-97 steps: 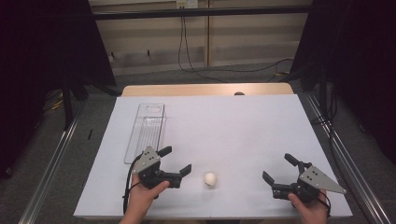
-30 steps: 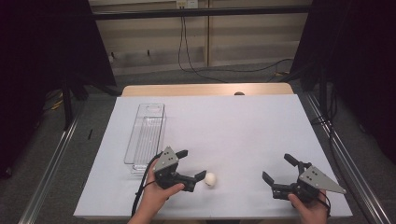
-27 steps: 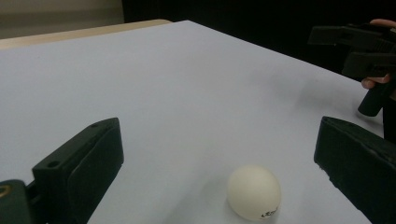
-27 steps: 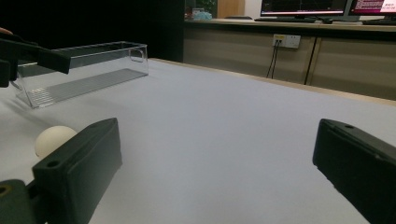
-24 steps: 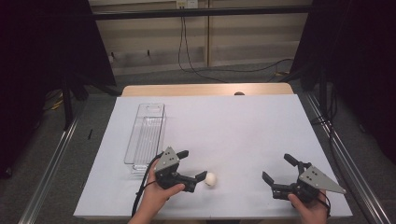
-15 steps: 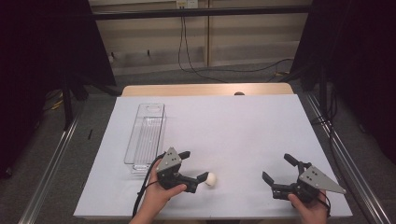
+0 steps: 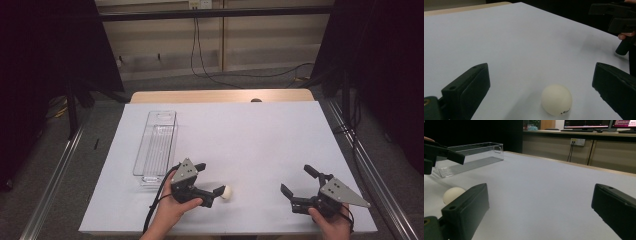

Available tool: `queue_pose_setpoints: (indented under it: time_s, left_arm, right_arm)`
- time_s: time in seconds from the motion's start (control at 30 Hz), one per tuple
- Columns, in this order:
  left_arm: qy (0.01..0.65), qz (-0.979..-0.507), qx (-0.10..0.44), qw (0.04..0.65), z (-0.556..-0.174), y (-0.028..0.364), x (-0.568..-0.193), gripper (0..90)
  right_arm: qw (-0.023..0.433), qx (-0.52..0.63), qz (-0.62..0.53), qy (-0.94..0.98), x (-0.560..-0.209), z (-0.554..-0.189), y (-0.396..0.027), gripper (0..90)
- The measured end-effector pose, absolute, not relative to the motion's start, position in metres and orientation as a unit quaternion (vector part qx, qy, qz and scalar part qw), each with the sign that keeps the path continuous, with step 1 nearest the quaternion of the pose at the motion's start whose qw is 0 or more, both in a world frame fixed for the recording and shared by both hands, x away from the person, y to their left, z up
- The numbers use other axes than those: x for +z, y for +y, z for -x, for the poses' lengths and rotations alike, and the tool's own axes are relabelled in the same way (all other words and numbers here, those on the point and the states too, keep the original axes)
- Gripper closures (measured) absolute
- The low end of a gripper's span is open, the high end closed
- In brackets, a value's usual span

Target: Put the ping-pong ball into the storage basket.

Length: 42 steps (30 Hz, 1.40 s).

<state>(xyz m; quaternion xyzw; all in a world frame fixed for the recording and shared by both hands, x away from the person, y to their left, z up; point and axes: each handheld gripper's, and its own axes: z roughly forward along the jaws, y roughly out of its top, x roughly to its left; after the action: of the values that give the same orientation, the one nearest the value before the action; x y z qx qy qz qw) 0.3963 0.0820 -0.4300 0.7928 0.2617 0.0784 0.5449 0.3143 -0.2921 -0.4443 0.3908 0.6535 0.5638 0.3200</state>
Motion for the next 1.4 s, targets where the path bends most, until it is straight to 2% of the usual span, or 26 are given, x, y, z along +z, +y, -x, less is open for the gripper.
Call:
queue_pose_setpoints:
  time_s: [1.4]
  left_arm:
    - [0.248,-0.837,0.052,0.485,-0.396,0.061,-0.438,2.4]
  right_arm:
    - [0.318,0.565,-0.389,0.654,-0.444,-0.314,-0.291,1.0]
